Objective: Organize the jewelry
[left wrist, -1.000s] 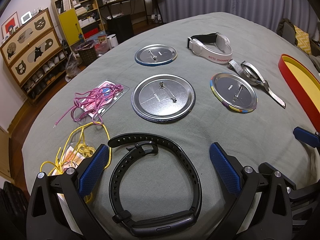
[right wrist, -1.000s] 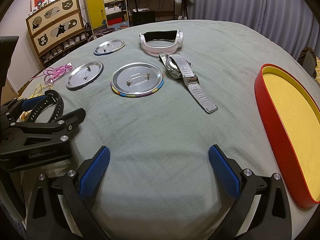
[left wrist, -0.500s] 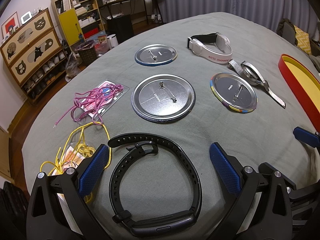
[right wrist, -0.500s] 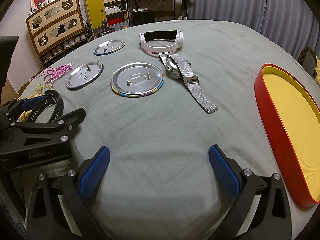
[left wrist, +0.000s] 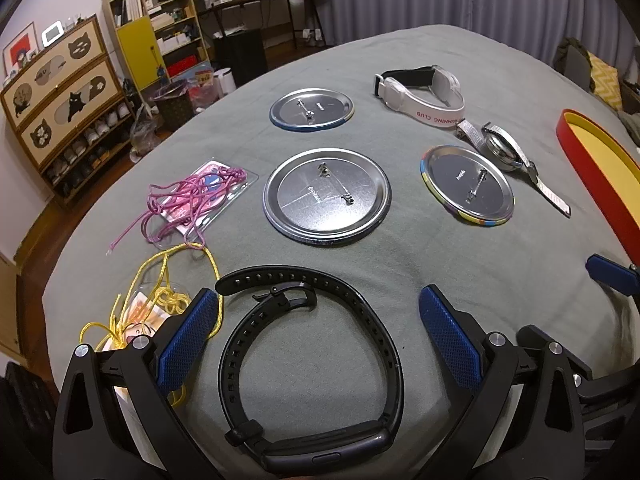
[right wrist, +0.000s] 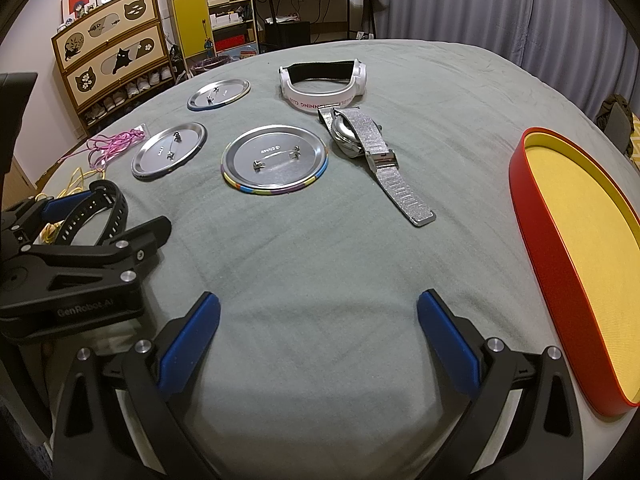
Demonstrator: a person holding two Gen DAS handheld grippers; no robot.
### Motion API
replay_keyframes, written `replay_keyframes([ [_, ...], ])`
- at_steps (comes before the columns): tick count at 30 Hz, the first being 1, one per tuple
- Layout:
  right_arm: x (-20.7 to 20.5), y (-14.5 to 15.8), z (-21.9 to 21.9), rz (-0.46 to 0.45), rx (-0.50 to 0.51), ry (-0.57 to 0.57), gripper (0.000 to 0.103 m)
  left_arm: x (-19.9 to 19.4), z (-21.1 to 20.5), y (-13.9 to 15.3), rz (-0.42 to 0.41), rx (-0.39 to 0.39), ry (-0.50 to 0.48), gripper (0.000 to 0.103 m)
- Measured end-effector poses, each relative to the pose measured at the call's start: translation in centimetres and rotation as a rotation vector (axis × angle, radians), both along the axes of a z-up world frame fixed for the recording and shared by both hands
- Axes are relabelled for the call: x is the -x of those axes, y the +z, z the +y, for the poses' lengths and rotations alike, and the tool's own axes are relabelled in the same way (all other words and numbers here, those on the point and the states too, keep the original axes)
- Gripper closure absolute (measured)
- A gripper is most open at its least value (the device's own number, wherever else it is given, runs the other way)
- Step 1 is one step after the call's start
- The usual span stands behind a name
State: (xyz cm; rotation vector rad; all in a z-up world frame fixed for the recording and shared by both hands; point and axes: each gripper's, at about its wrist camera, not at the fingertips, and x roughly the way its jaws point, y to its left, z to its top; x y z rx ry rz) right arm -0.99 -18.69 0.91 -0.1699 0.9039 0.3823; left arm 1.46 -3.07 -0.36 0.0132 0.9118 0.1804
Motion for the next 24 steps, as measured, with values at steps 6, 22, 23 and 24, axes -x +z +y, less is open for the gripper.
replay_keyframes([
  [6,0.00,0.00,0.00,0.000,0.000,0.000,0.007,0.07,-0.05,-0.03,-0.001,-0.001,0.000,0.005],
  [22,-0.10,-0.05,0.03,0.000,0.001,0.000,0.007,0.19,-0.26,-0.40,-0.004,-0.002,0.002,0.005],
  [23,-0.12,-0.05,0.00,0.000,0.001,0.000,0.007,0.17,-0.25,-0.39,-0.004,-0.003,0.002,0.005],
  [24,-0.11,-0.05,0.03,0.000,0.000,0.000,0.007,0.21,-0.22,-0.40,-0.004,-0.001,0.002,0.005],
])
